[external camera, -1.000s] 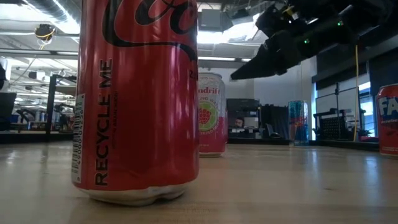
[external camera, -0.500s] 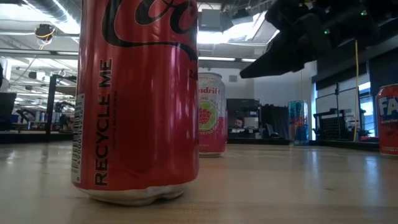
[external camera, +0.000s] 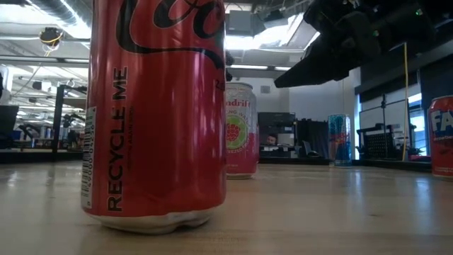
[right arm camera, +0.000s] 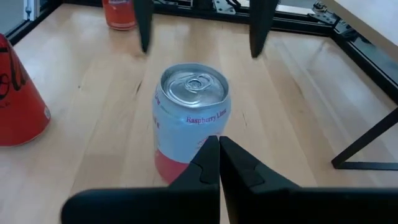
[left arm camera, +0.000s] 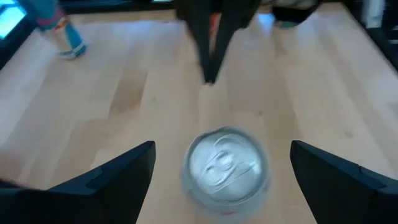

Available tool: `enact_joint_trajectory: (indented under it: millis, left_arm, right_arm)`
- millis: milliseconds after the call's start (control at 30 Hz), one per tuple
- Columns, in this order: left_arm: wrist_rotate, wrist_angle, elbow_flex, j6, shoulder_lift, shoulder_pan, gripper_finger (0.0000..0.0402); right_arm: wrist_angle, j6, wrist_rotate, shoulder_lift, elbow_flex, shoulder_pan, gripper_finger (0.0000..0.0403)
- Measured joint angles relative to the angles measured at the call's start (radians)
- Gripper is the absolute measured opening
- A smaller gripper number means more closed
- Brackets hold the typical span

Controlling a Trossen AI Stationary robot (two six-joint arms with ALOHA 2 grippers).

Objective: Place canned beverage on shelf
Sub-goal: Put the pink soda can aligned with the other pink soda can on the shelf

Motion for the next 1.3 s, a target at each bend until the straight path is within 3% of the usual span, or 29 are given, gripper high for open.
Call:
enact_joint_trajectory:
  millis: [433,967,1100,1300]
  left_arm:
    - [-0.006,0.207,-0.108,-0.011,0.017,0.000,0.0353]
    - [0.009,0.281,-0.110,0.011,0.128,0.000,0.0351]
    - [0.010,0.281,-0.110,0.011,0.128,0.000,0.0326]
    - [0.020,0.274,-0.110,0.026,0.116,0.000,0.0252]
  right_arm:
    - [0.001,0.000,0.000,0.000,0.000,-0.003,0.0001]
    - [-0.001,0.000,0.000,0.000,0.001,-0.003,0.0001]
    - [0.000,-0.001,0.000,0.000,0.001,-0.003,0.0001]
    - [0.002,-0.007,0.000,0.000,0.001,-0.003,0.0001]
